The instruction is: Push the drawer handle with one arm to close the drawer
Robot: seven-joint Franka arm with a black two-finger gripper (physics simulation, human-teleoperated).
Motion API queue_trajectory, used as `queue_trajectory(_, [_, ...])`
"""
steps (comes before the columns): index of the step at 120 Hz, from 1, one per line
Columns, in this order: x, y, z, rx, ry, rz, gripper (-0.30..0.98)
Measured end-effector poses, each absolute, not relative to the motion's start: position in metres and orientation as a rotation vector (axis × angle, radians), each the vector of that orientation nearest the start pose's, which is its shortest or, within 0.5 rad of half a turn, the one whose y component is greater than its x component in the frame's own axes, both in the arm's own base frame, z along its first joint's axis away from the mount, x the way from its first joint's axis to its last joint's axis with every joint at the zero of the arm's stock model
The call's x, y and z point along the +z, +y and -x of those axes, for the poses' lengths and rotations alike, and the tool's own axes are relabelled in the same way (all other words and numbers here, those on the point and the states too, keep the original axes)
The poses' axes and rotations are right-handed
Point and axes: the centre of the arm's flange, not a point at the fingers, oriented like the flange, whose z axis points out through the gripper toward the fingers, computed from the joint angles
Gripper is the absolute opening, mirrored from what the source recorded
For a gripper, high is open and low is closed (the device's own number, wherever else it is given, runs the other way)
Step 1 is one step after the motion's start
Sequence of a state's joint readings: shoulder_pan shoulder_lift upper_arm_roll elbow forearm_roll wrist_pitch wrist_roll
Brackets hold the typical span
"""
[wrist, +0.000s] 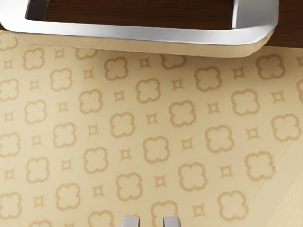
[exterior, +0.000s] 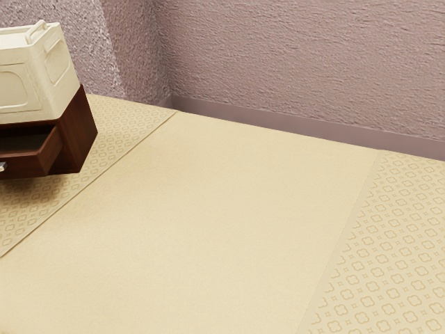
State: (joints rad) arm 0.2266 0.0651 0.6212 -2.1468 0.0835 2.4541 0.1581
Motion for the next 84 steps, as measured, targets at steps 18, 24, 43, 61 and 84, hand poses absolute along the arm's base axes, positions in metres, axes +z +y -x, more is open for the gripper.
queue_trajectory(18, [0.402, 0.435, -0.393, -0.264, -0.919, 2.767, -0.08])
queue_trajectory(24, [0.402, 0.437, -0.400, -0.268, -0.917, 2.765, -0.08])
queue_trajectory(43, [0.399, 0.445, -0.410, -0.271, -0.923, 2.756, -0.09])
queue_trajectory(61, [0.386, 0.458, -0.423, -0.283, -0.930, 2.785, -0.10])
queue_trajectory(84, [0.390, 0.475, -0.422, -0.300, -0.940, 2.774, -0.10])
